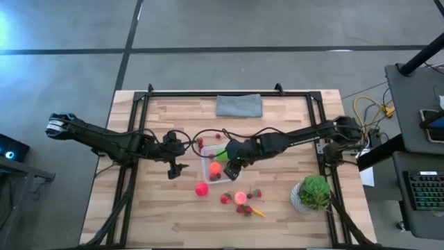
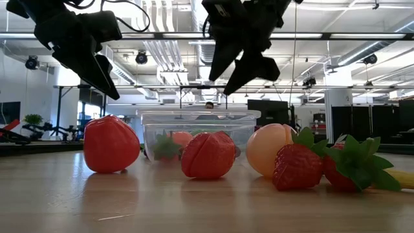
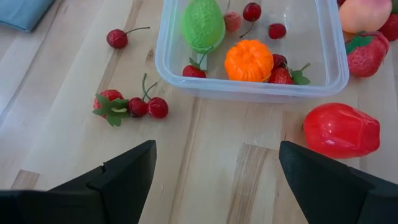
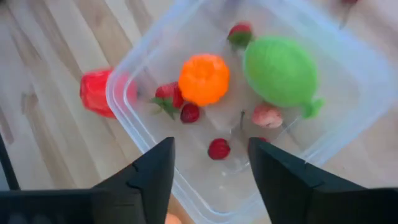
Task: Pick and placing Produce into tupperware
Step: Put the red cherry into the transparent container
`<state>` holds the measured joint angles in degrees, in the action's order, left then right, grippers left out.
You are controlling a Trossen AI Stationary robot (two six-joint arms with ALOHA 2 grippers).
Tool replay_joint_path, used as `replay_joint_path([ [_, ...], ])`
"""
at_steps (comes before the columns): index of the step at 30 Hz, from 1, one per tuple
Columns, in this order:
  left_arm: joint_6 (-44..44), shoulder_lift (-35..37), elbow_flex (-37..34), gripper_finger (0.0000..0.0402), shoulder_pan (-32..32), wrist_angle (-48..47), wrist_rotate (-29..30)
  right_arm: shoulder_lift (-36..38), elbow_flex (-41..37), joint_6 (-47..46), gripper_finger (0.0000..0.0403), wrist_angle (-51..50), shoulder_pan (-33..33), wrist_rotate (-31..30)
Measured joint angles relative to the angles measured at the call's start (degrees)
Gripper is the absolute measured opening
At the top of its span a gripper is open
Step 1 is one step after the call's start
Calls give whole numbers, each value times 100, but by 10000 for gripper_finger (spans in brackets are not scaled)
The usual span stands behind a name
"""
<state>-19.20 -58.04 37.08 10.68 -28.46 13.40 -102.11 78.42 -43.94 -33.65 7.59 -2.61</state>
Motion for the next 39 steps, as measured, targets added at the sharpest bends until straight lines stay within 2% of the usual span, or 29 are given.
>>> replay_joint_path([
  [6, -2, 0, 0, 325, 0, 107, -1, 552, 88, -267, 214, -504, 280, -924],
  [14, 36, -113, 0, 325, -13, 855, 92, 1303, 61, -558, 215, -2191, 707, -1404],
  [21, 1423, -948, 4, 316, -160, 954, 186, 1728, -9, -555, 215, -3006, 943, -2440],
  [28, 1731, -1788, 4, 269, -204, 996, 186, 1916, -164, -1018, 215, -3061, 857, -2618],
  [31, 1983, -1958, 14, 249, -276, 1003, 185, 1923, -221, -1464, 215, -3060, 846, -2614],
  [37, 1976, -2150, 7, 221, -619, 1299, 158, 1804, -291, -1735, 215, -3040, 779, -2599],
  [39, 1971, -2221, 26, 216, -799, 1400, -16, 1789, -291, -1841, 215, -3034, 772, -2599],
])
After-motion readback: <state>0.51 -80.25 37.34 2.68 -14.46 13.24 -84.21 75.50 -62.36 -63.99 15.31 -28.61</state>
